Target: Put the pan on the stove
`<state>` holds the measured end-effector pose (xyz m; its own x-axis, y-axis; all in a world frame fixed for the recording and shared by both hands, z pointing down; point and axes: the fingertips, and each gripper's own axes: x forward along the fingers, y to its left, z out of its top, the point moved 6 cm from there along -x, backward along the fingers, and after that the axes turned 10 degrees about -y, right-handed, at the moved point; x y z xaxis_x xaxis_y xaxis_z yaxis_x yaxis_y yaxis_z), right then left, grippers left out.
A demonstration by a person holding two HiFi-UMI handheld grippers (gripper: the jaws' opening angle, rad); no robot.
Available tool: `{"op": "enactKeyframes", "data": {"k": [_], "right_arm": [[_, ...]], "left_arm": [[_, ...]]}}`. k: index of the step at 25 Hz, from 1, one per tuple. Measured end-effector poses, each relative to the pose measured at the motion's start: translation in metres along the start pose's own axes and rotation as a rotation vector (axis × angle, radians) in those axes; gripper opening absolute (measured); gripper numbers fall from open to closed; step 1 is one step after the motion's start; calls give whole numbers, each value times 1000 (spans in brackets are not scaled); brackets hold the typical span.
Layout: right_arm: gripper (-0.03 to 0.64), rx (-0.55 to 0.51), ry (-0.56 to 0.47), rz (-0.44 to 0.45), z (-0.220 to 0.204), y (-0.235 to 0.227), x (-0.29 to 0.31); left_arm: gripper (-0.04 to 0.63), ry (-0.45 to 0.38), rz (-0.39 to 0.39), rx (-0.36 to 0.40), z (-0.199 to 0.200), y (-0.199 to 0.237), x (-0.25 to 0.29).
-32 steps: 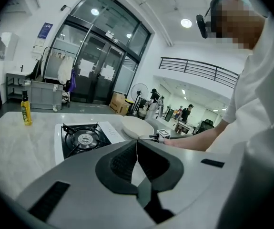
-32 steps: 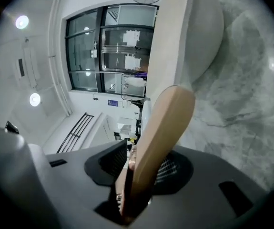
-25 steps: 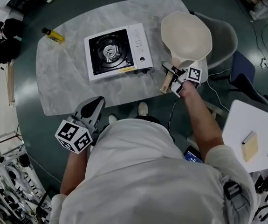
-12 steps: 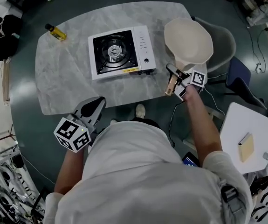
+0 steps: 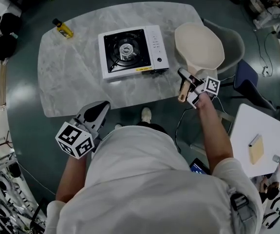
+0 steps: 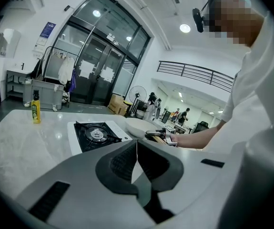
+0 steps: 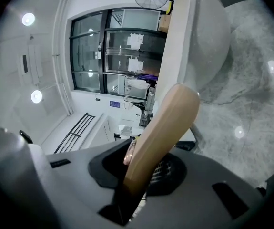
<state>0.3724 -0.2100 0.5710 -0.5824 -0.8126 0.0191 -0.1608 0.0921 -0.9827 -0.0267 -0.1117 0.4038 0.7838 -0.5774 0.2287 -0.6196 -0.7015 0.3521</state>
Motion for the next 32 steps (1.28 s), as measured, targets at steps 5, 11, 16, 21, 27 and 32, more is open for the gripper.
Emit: {"op": "enactKeyframes", "data": {"k": [5,11,16,21,27,32], "right_arm": [[83,-40,19,49,-20,43,-3],[83,-77,79,124,-46,96,8],[84,-96,151,154,-75,125,24],[84,-101,220,167,-108,141,45],[89,-100,304,190,-146,146,70],[91,-96,364,201,-174,144,95]], "left_arm": [[18,-13,-18,-13,-5,4,-17],[18,-37,-46,-17,-8,6,-32],[18,-72,-42,-23,-9,9,-52],[18,-90,-18,-35,-16,16,-79],[18,-114,31,-39,-25,21,-113],[18,-128,70,-45,-31,28,-139]]}}
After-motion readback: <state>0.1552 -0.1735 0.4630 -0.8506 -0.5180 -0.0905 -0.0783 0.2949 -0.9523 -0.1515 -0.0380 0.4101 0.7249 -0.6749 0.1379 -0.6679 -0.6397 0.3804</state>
